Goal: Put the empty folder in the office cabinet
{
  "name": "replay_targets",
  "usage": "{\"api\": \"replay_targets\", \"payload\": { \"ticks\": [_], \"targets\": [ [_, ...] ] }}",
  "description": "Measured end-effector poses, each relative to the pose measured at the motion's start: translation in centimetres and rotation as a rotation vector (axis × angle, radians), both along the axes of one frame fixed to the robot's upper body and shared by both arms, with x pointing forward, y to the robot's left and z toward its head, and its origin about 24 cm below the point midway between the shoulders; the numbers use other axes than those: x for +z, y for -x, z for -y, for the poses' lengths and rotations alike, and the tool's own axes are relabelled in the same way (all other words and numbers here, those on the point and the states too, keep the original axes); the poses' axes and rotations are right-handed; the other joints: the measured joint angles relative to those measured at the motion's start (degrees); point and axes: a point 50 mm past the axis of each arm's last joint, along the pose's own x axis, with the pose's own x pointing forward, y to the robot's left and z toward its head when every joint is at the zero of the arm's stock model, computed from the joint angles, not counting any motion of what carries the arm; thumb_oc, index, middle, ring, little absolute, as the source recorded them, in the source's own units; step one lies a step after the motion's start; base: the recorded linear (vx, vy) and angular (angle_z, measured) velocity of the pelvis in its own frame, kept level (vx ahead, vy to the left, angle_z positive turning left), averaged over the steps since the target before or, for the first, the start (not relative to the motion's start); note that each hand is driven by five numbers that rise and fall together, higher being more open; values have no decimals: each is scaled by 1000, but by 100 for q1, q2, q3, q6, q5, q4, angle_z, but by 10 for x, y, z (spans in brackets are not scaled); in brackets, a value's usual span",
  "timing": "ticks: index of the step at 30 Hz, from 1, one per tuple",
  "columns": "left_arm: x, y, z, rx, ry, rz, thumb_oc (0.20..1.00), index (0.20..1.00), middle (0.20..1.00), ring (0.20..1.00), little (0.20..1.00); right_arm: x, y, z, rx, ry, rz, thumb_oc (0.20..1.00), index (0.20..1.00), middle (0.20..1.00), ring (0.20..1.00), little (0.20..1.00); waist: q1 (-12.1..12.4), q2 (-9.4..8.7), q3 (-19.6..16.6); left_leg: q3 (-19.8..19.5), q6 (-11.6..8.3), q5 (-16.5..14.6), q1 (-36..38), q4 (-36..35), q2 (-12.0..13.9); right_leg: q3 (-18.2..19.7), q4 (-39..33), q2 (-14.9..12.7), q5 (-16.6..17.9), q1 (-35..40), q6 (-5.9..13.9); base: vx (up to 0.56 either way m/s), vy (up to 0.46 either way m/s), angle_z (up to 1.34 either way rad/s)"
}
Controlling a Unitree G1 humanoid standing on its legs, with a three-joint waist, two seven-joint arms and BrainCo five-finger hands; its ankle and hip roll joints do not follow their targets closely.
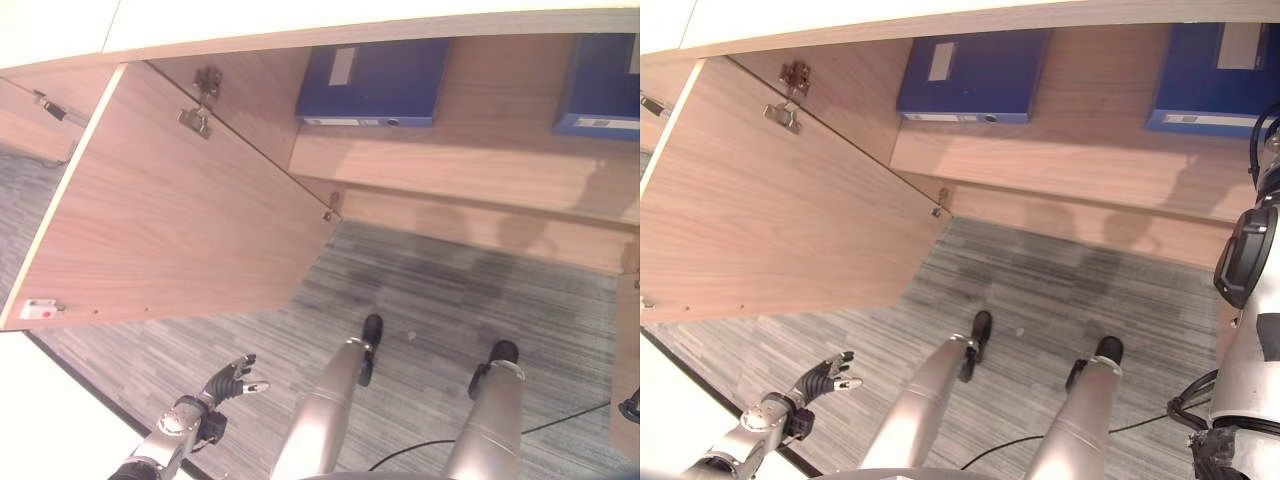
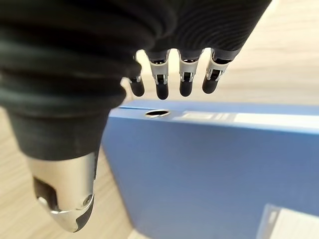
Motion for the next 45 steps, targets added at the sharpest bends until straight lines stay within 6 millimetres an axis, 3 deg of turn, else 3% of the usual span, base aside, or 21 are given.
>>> {"api": "replay_targets", "payload": {
  "ticks": [5, 6, 7, 9, 11, 14, 18, 20, 25, 32, 43, 44, 45],
  "targets": [
    [-2, 0, 5, 3, 17, 0, 1000, 1000, 1000, 1000, 1000, -4, -5, -5, 17, -11, -4, 1000, 1000, 1000, 1000, 1000, 13, 26, 10, -13, -12, 22, 11, -43, -2, -15, -25, 6, 26, -2, -27, -14, 2, 1],
    [-3, 1, 8, 7, 28, -3, 1000, 1000, 1000, 1000, 1000, -6, -7, -7, 22, -13, -14, 1000, 1000, 1000, 1000, 1000, -14, 36, 11, -15, 26, -4, 29, -103, 24, -44, 119, -2, -135, -1, 92, 66, -43, 19],
    [-3, -1, 9, 10, 32, 4, 1000, 1000, 1000, 1000, 1000, -5, -7, -7, 23, -13, -11, 1000, 1000, 1000, 1000, 1000, -27, 21, 23, -107, -49, 34, 29, -84, -10, 44, 242, 52, -309, 22, -55, 4, -15, 19],
    [-4, 1, 11, 11, 39, -1, 1000, 1000, 1000, 1000, 1000, -12, -8, -7, 26, 18, -47, 1000, 1000, 1000, 1000, 1000, 14, 50, 105, -146, -130, 130, 57, -233, 45, 0, 215, 131, -275, -35, -112, -6, -18, 3],
    [-3, -3, 14, 15, 51, 11, 1000, 1000, 1000, 1000, 1000, -31, -7, -5, 14, 28, -115, 1000, 1000, 1000, 1000, 1000, -17, 88, 276, -122, -131, 130, 52, -228, 71, 15, 176, 147, -234, -38, -137, -3, -21, -9],
    [2, -14, 19, 10, 64, 46, 1000, 1000, 1000, 1000, 1000, -33, -6, -3, 7, 45, -128, 1000, 1000, 1000, 1000, 1000, -16, 118, 371, -123, -123, 134, 58, -249, 79, 1, 113, 164, -202, 14, -121, 1, -8, -2],
    [1, -13, 18, 26, 65, 45, 1000, 1000, 1000, 1000, 1000, -32, -6, -3, 12, 52, -127, 1000, 1000, 1000, 1000, 1000, 13, 113, 382, -125, -136, 188, 110, -307, 76, 11, 69, 166, -135, 16, -156, -38, -8, -2],
    [1, -14, 18, 34, 71, 47, 1000, 1000, 1000, 1000, 1000, -30, -7, -4, 17, 62, -134, 1000, 1000, 1000, 1000, 1000, -4, 118, 393, -100, -118, 190, 123, -379, 100, -10, 102, 178, -219, 29, -95, -31, -13, -1],
    [1, -14, 19, 41, 78, 45, 1000, 1000, 1000, 1000, 1000, -17, -11, -9, 47, 81, -100, 1000, 1000, 1000, 1000, 1000, -1, 111, 450, -142, -169, 274, 168, -475, 116, -5, 80, 188, -146, 33, -163, 16, -17, 1],
    [2, -14, 18, 37, 82, 50, 1000, 1000, 1000, 1000, 1000, 22, -11, -16, 79, 181, -134, 1000, 1000, 1000, 1000, 1000, -10, 128, 475, -206, -201, 349, 256, -619, 123, -87, 102, 161, -171, 80, -219, 3, -14, 4],
    [1, -12, 19, 26, 93, 50, 1000, 1000, 1000, 1000, 1000, 28, -5, -11, 101, 277, -255, 1000, 1000, 1000, 1000, 1000, -13, 117, 483, -250, -196, 488, 264, -745, 169, -146, -88, 235, -21, 112, -190, 0, -3, -1],
    [1, -12, 18, 25, 91, 49, 1000, 1000, 1000, 1000, 1000, 27, -5, -11, 104, 281, -256, 1000, 1000, 1000, 1000, 1000, -19, 116, 484, -217, -173, 471, 275, -806, 202, -182, -54, 222, -101, 126, -84, -93, 43, 1],
    [1, -13, 18, 32, 91, 50, 1000, 1000, 1000, 1000, 1000, 26, -6, -11, 106, 280, -259, 1000, 1000, 1000, 1000, 1000, -21, 100, 495, -284, -228, 524, 290, -746, 167, -156, -104, 245, 12, 151, -193, -14, 0, -3]
  ]
}}
